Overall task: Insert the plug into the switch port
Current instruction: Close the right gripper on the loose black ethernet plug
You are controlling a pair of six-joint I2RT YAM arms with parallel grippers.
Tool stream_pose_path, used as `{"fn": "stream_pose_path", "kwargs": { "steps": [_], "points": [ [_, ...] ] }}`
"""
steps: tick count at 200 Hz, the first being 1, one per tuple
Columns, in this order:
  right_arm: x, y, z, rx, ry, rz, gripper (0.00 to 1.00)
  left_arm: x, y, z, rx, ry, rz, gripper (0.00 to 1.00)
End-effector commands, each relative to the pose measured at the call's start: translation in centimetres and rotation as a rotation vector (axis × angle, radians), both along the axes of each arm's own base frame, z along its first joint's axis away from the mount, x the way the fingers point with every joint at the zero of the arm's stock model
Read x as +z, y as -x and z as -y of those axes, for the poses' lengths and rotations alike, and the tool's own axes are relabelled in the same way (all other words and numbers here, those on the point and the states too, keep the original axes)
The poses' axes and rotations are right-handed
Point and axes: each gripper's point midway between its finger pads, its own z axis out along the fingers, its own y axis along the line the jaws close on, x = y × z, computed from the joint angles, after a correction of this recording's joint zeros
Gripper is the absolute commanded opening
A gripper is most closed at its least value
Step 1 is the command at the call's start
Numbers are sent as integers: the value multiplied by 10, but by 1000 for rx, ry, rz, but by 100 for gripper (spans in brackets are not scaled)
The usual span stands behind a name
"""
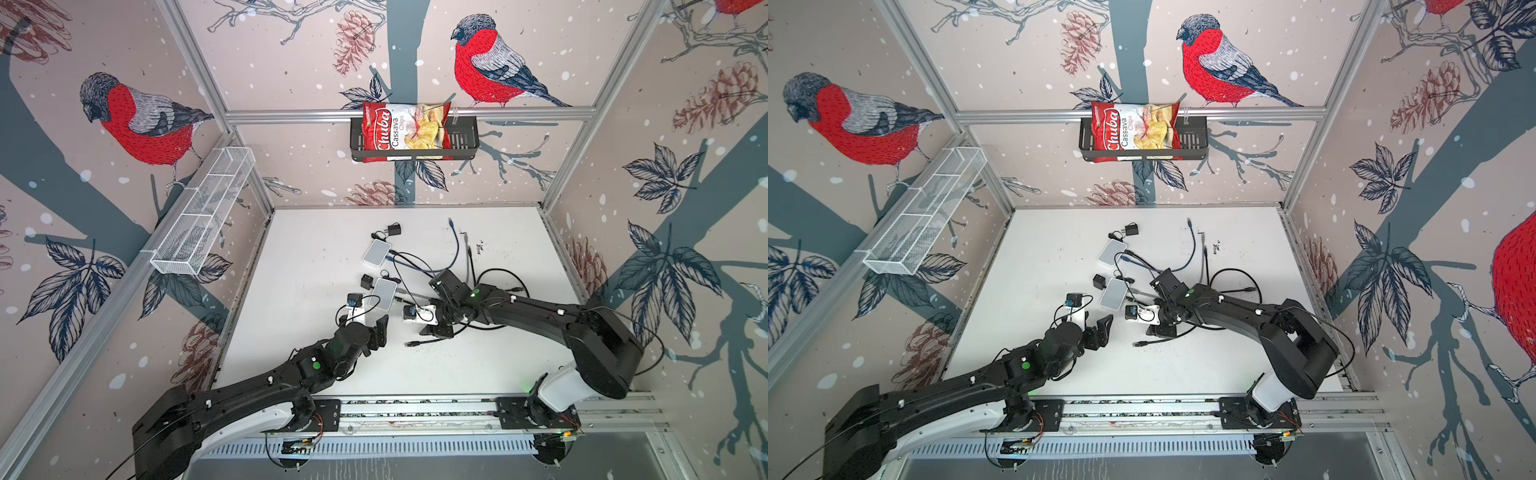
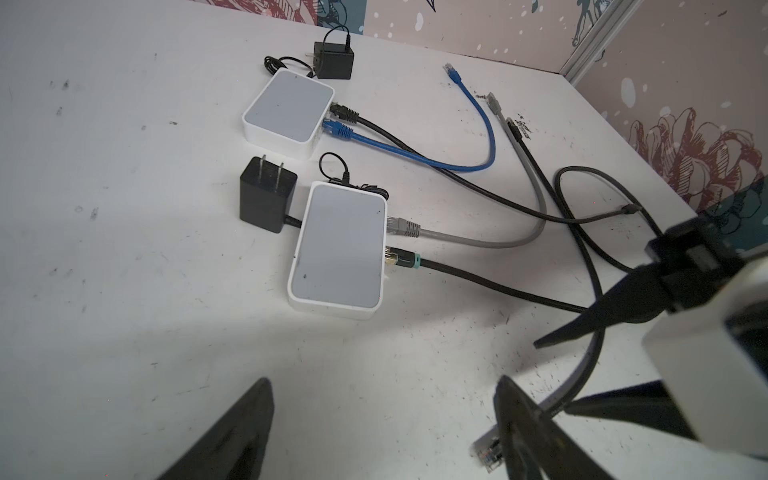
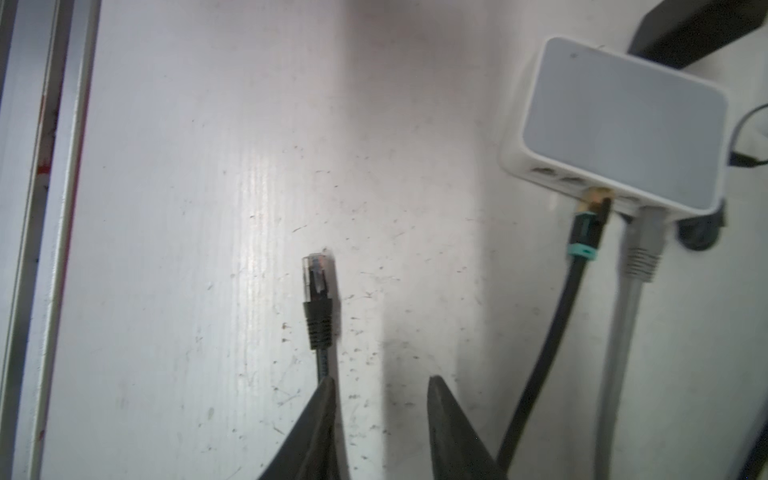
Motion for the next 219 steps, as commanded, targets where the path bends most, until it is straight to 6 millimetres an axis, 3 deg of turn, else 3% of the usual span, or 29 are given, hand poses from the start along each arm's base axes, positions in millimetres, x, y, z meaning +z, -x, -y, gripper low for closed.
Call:
{"fn": "stream_pose_path", "kwargs": {
  "steps": [1,50,219],
  "points": [
    [-10,9,4,16,53,-27,39,-1,0,-7,31,9,-15,84],
    [-20,21,-3,50,81,-55,39,4,-2,-12,36,-16,13,86],
    [-43,27,-7,38,112,-121,32,-7,-2,-5,3,-38,-3,86]
  ]
}}
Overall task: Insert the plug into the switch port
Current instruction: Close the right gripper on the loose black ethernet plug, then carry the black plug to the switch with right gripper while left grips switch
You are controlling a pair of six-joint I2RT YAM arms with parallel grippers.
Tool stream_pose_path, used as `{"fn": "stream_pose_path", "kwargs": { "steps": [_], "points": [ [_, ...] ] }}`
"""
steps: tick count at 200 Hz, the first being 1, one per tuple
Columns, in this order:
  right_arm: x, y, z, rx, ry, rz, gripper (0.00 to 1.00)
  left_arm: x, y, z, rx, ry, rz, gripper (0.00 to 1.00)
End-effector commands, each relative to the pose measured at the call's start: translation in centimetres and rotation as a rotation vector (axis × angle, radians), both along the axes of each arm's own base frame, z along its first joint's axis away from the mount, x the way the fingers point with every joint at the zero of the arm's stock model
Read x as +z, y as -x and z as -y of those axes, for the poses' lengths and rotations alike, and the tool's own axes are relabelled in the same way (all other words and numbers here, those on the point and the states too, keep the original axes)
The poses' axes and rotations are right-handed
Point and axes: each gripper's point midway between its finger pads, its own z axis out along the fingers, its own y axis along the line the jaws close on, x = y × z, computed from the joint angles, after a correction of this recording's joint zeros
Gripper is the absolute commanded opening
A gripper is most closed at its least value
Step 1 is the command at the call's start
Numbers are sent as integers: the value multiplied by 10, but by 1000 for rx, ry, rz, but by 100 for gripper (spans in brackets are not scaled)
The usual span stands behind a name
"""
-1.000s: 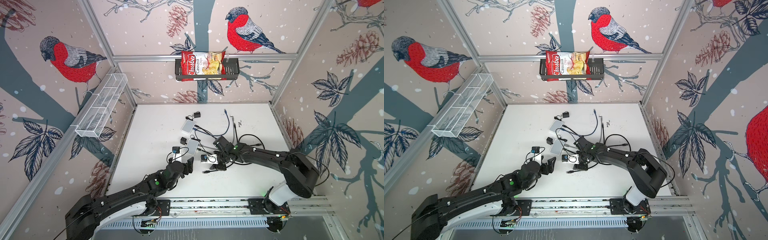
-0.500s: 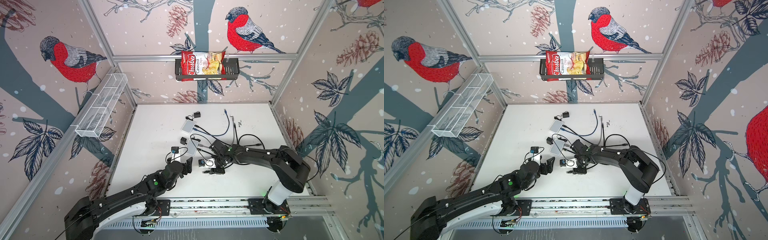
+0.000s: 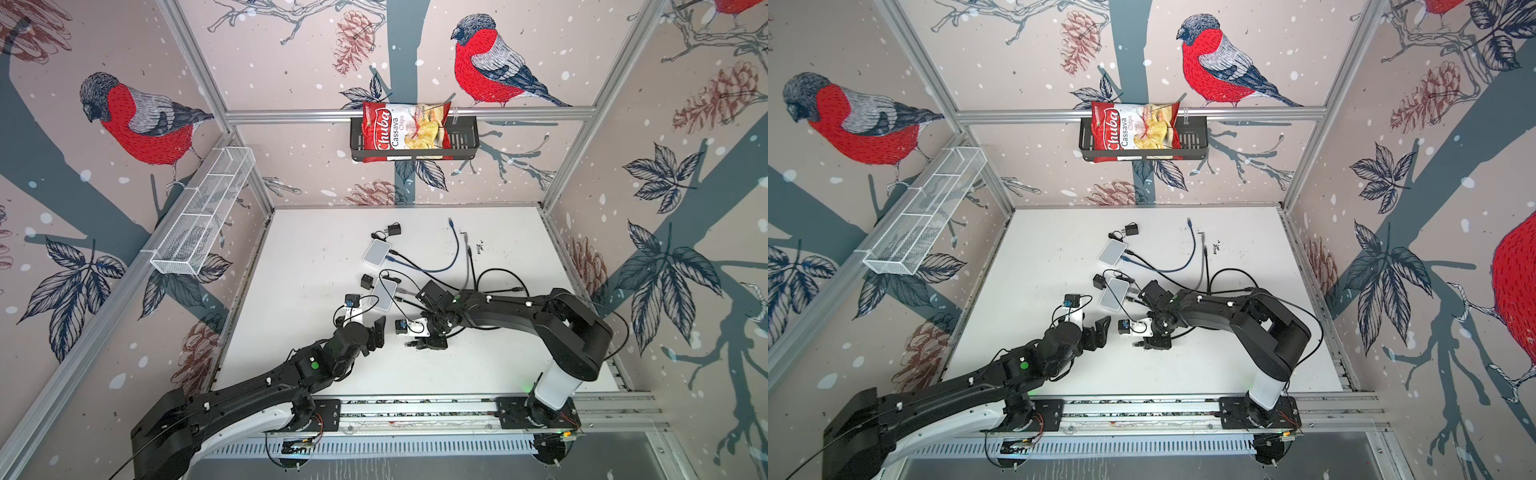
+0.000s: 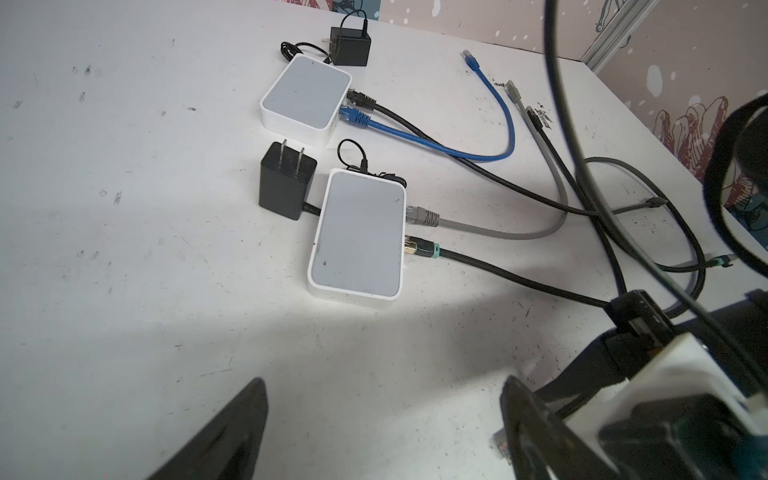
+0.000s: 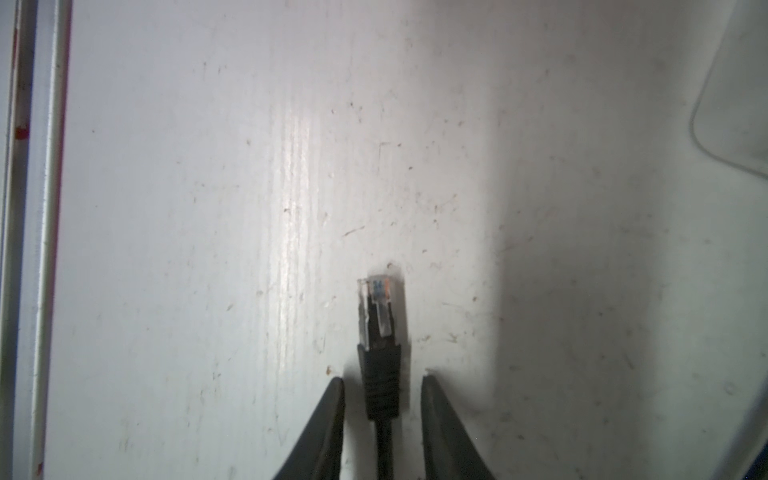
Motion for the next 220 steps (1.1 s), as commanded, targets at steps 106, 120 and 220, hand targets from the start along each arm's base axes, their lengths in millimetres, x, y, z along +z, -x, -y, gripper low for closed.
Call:
{"fn": "stream_pose_path", "kwargs": {
  "steps": [106,120,220],
  "points": [
    [-5,-9,0,-48,-10,115,1,4,-8,-6,65,45,10,90],
    [2,-17,-5,-77,-50,208,0,0,-13,-14,112,58,-24,91],
    [35,-59,-17,-392,-191,420,1,-15,-62,-37,211,100,-239,98]
  ]
}}
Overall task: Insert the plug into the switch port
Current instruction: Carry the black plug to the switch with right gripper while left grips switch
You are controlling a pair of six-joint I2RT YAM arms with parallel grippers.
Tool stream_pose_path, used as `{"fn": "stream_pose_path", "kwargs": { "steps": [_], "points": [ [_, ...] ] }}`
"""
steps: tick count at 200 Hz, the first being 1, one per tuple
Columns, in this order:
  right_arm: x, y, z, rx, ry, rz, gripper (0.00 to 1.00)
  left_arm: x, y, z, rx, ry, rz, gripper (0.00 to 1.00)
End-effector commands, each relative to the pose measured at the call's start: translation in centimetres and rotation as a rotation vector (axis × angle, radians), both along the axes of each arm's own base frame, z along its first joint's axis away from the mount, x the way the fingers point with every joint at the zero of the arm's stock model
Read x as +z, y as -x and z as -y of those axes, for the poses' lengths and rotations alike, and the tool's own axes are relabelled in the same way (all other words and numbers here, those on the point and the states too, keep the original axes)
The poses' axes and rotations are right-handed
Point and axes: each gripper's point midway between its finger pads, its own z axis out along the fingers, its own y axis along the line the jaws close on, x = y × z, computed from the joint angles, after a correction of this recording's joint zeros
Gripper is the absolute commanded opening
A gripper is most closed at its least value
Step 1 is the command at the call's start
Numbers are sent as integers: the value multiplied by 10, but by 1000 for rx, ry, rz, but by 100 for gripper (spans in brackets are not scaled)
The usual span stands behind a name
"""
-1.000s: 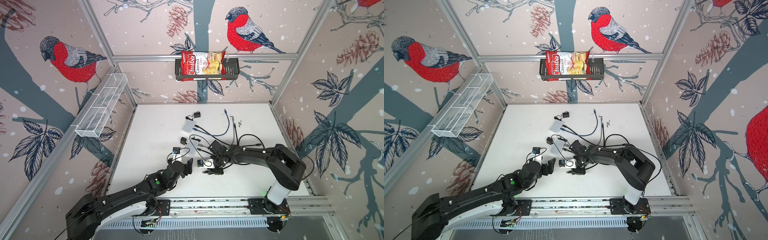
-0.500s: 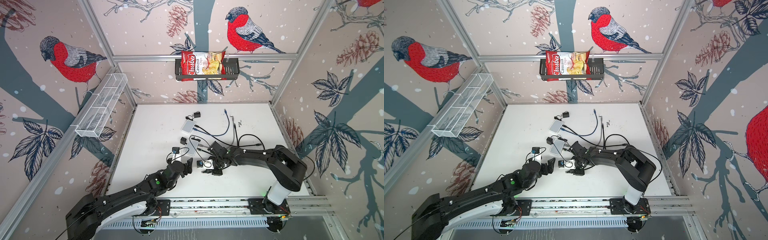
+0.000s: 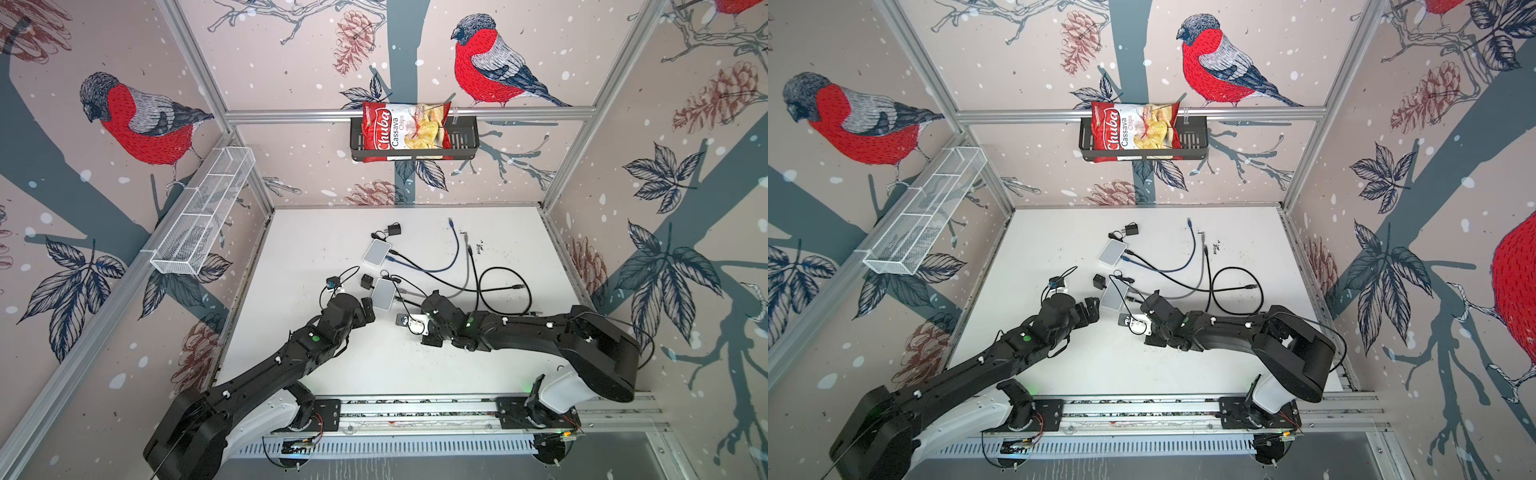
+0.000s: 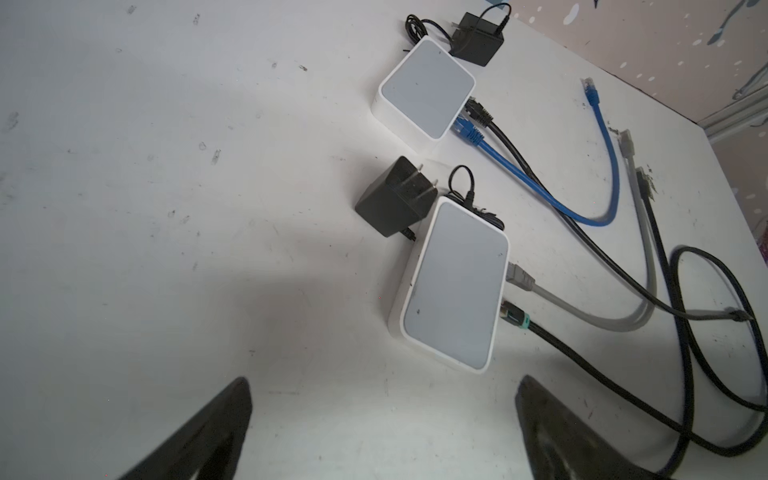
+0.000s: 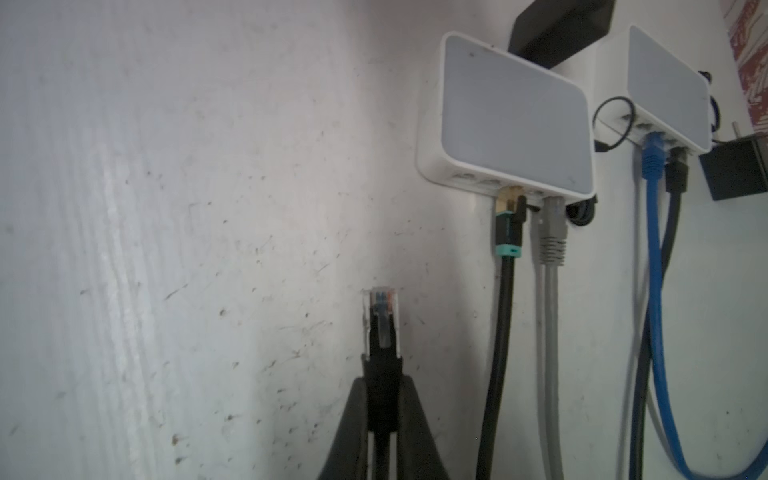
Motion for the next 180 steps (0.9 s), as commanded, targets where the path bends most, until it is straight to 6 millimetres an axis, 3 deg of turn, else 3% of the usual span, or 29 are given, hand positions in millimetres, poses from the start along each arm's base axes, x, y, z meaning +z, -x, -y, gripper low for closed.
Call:
{"fn": "stream_pose_path", "kwargs": {
  "steps": [1,66,111,180],
  "points": [
    [6,-12,-7,-107,-58,-3,1,-1,-9,9,-52,15,-17,98],
    [-1,-24,-21,-203,-98,-55,1,-12,-43,38,-129,31,1,95],
    [-9,-32,-29,-223,-77,-65,1,-25,-57,52,-182,-8,-41,84],
    [-13,-38,-30,-240,-88,-81,1,-46,-59,66,-209,42,-82,65]
  ]
}}
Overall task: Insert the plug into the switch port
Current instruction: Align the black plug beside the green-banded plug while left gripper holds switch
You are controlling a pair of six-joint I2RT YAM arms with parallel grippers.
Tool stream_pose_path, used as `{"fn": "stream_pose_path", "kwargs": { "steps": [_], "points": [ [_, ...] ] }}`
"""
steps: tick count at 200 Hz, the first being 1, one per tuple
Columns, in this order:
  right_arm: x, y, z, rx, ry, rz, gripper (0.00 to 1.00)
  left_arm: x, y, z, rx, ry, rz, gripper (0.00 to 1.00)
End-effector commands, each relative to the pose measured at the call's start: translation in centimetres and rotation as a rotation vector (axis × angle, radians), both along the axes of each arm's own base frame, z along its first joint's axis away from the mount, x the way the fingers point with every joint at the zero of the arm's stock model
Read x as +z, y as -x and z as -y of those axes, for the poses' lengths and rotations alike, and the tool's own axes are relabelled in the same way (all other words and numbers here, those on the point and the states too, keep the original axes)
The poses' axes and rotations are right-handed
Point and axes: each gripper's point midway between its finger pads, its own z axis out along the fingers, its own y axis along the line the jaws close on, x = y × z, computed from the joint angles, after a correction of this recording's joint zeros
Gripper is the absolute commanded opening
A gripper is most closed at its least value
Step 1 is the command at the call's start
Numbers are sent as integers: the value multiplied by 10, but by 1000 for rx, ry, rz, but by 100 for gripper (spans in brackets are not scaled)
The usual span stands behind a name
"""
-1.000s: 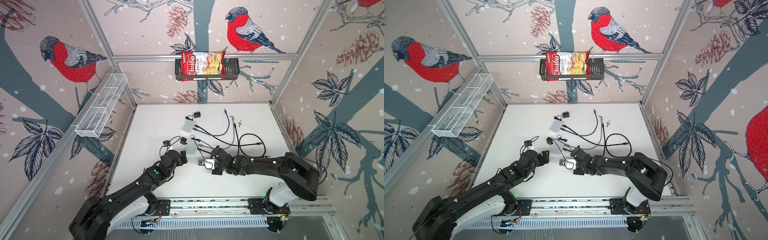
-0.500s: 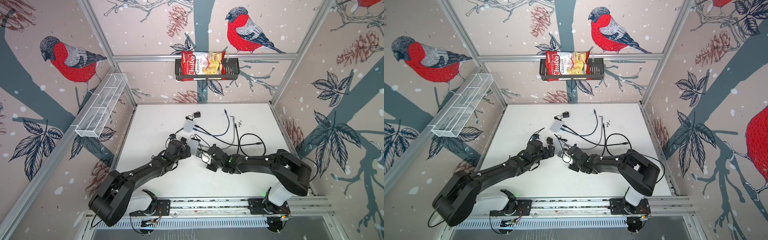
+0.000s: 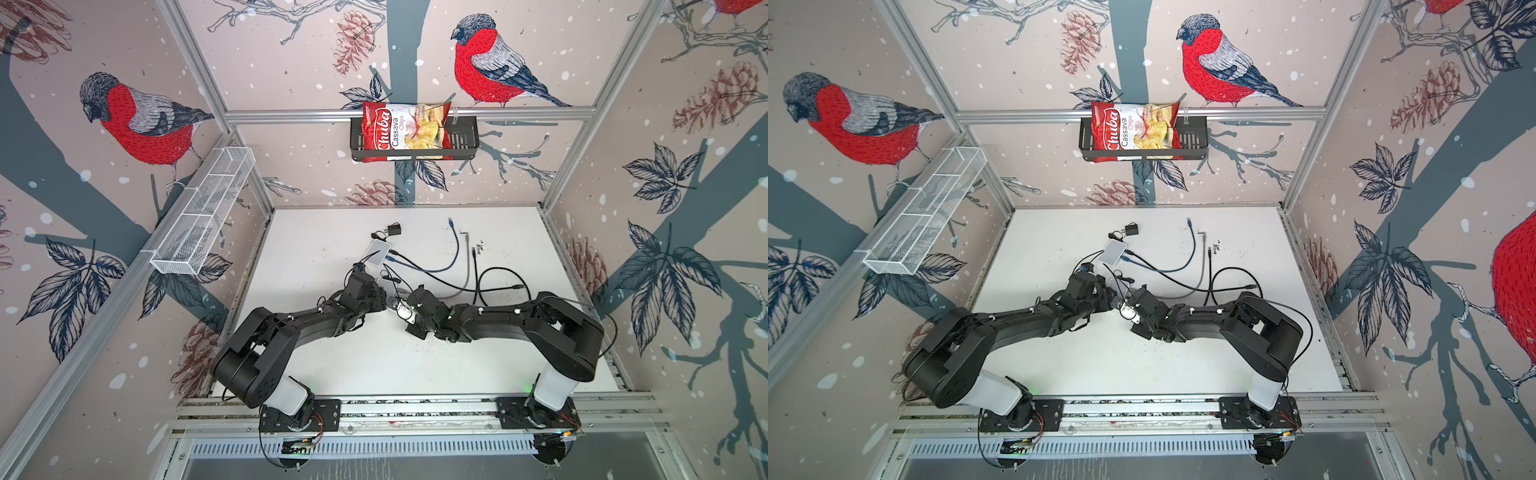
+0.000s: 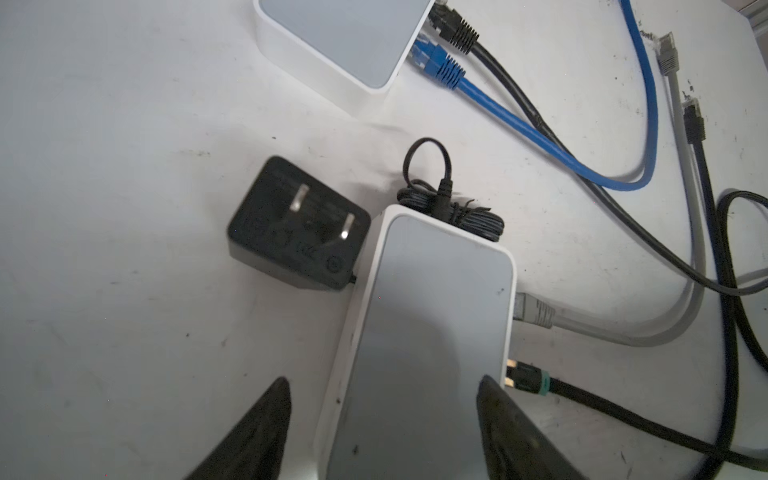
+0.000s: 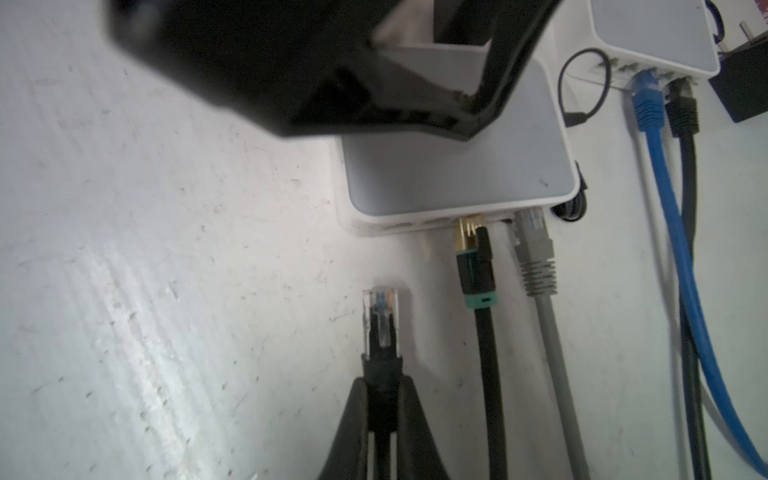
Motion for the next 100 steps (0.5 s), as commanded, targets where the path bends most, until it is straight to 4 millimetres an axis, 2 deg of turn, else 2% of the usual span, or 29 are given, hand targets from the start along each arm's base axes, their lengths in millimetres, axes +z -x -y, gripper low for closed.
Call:
{"fn": "stream_pose_path", "kwargs": {
  "steps": [1,41,100],
  "points": [
    [4,-5,-5,-19,-36,-3,1,6,-6,11,-23,54,25,65],
    [3,-8,-9,-16,-41,-7,1,-1,-2,15,-31,83,13,59],
    [1,-15,-18,-19,-67,-12,1,-5,3,17,-44,108,6,58]
  ]
}}
